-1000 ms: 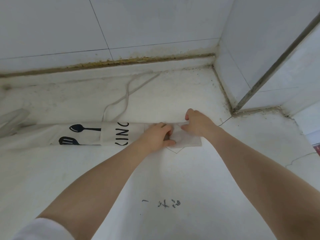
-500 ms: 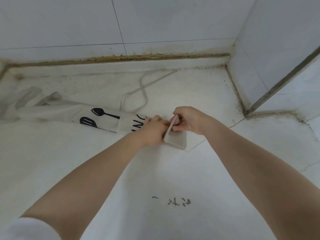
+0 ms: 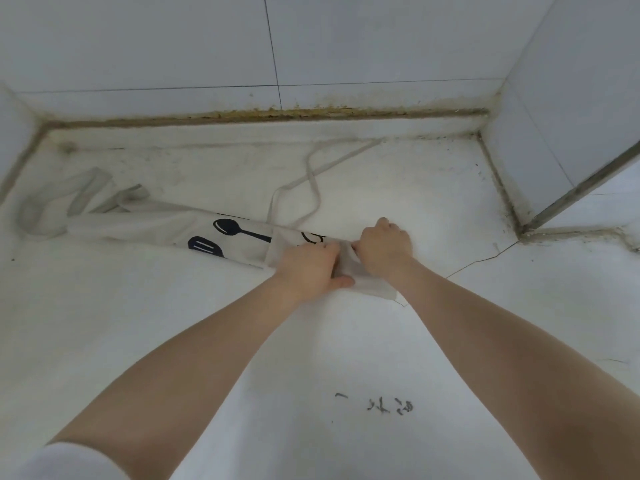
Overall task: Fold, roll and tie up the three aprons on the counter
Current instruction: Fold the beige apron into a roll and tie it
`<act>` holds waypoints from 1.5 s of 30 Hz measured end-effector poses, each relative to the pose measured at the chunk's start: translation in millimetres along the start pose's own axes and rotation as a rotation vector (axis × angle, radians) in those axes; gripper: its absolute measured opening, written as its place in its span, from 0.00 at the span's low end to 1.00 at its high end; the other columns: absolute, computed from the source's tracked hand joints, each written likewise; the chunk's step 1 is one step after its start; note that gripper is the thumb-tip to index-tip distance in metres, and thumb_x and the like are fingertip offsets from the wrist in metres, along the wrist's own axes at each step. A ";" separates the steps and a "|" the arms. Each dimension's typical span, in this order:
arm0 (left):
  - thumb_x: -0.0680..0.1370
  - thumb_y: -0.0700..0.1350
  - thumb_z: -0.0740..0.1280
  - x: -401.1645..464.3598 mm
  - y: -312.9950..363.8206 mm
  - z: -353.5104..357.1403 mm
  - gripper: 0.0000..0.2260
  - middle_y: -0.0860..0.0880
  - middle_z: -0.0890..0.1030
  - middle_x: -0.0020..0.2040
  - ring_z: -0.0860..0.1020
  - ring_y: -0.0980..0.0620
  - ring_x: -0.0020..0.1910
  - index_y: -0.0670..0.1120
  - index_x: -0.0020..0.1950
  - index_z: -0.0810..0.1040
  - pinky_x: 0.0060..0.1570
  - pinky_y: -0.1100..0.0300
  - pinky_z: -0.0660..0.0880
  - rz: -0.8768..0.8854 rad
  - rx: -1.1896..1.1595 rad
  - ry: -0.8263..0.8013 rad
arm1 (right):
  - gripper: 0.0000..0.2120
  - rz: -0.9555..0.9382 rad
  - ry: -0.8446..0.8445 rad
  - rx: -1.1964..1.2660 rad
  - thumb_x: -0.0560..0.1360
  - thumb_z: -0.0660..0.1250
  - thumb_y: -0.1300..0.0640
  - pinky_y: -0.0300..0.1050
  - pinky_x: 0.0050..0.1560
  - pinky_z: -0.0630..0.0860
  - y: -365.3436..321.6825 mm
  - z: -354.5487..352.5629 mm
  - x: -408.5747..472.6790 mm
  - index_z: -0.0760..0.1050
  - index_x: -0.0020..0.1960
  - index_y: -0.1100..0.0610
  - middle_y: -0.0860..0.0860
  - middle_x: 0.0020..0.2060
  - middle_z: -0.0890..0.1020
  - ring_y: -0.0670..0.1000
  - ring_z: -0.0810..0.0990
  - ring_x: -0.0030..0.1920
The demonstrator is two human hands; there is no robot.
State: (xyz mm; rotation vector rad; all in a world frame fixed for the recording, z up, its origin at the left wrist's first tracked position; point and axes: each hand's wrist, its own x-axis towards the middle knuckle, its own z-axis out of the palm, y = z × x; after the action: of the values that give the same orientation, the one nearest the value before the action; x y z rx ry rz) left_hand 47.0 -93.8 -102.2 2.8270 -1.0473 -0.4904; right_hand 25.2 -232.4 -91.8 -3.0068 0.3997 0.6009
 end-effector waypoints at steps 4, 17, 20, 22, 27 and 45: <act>0.75 0.55 0.66 -2.8 0.2 -0.9 0.16 0.49 0.76 0.52 0.75 0.47 0.52 0.45 0.54 0.70 0.41 0.58 0.65 0.039 -0.078 -0.048 | 0.13 0.003 -0.081 0.141 0.79 0.58 0.52 0.44 0.41 0.68 12.6 -4.1 -1.6 0.69 0.38 0.57 0.56 0.45 0.75 0.56 0.74 0.44; 0.71 0.58 0.70 -21.9 -5.7 -1.0 0.18 0.48 0.66 0.62 0.57 0.44 0.69 0.51 0.55 0.74 0.69 0.45 0.52 -0.194 -0.145 -0.145 | 0.17 -0.123 -0.530 0.681 0.74 0.56 0.67 0.37 0.37 0.76 28.4 -22.8 -28.0 0.80 0.49 0.51 0.52 0.48 0.80 0.49 0.79 0.46; 0.69 0.59 0.71 -21.1 -12.5 -4.5 0.23 0.47 0.69 0.62 0.64 0.45 0.64 0.47 0.58 0.74 0.61 0.53 0.67 -0.194 -0.183 -0.103 | 0.12 -0.128 -0.444 0.655 0.74 0.60 0.65 0.34 0.31 0.68 23.7 -20.5 -28.0 0.80 0.47 0.53 0.47 0.38 0.80 0.41 0.75 0.32; 0.73 0.56 0.69 -19.7 -20.2 -8.8 0.17 0.48 0.73 0.59 0.68 0.46 0.61 0.46 0.55 0.77 0.56 0.56 0.69 -0.173 -0.194 -0.056 | 0.05 -0.114 -0.404 0.708 0.74 0.64 0.62 0.34 0.32 0.66 19.2 -15.4 -25.2 0.77 0.41 0.56 0.48 0.32 0.81 0.42 0.77 0.28; 0.76 0.67 0.51 -17.9 -40.2 -24.4 0.30 0.47 0.81 0.54 0.77 0.47 0.57 0.44 0.51 0.81 0.61 0.55 0.69 -0.366 -0.814 -0.104 | 0.23 0.003 -0.287 0.701 0.75 0.67 0.49 0.41 0.30 0.63 3.3 -9.2 -10.8 0.66 0.27 0.59 0.55 0.24 0.71 0.51 0.65 0.24; 0.76 0.35 0.52 -35.0 -74.8 -19.1 0.15 0.45 0.78 0.36 0.80 0.49 0.29 0.39 0.60 0.70 0.33 0.61 0.77 -0.439 -0.940 -0.275 | 0.14 -0.188 -0.323 0.818 0.75 0.68 0.59 0.32 0.25 0.63 -30.3 -8.0 5.1 0.66 0.34 0.57 0.50 0.30 0.71 0.45 0.68 0.28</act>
State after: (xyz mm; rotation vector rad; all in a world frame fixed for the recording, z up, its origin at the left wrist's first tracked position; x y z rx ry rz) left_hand 74.6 -14.7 -89.1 2.1155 -0.0893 -1.0795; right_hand 40.6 -205.2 -86.4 -2.0999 0.2498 0.6777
